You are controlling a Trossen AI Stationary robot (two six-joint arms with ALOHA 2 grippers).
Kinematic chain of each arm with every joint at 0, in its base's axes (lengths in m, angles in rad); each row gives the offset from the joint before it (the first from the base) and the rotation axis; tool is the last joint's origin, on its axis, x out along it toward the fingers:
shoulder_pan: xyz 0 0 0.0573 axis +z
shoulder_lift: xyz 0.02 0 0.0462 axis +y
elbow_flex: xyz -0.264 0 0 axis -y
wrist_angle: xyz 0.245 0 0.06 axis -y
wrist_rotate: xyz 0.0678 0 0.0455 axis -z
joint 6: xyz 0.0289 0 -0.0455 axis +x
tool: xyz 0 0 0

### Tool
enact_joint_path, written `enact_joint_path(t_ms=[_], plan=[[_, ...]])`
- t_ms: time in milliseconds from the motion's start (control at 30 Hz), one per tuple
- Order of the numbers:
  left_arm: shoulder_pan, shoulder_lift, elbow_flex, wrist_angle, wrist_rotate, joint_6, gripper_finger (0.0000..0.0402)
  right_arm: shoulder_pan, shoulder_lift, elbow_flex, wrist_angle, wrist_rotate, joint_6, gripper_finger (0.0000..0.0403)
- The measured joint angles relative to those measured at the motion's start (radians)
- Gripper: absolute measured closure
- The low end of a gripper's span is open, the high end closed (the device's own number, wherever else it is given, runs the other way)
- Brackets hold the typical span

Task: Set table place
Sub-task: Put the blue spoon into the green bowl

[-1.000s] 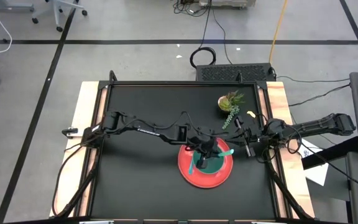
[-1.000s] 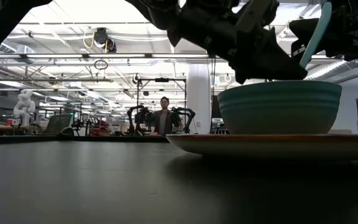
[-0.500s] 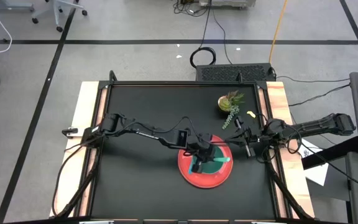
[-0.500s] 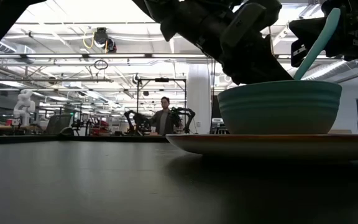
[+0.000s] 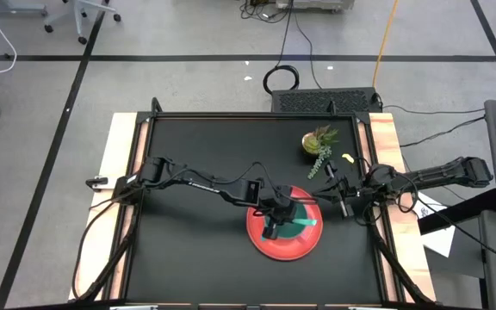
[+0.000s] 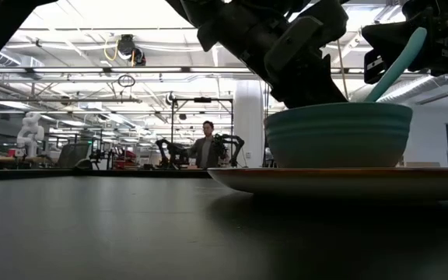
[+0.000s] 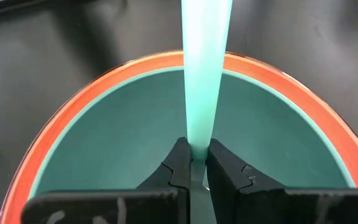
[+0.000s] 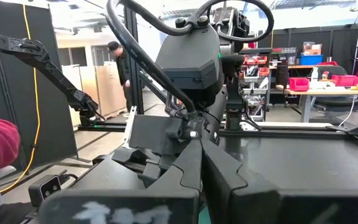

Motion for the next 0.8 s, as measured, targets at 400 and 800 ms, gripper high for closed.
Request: enact_joint_path(t_ms=[400,800], plan=[[0.000,0.000,0.000,-0.033,0.000,0.023,0.0374,0.000,0.000,0.000,0.000,0.000,0.000,0.0403],[0.000,0.000,0.000,-0.045,0.001,0.048,0.0374,0.000,0.000,0.000,0.000,0.000,0.000,0.0403]])
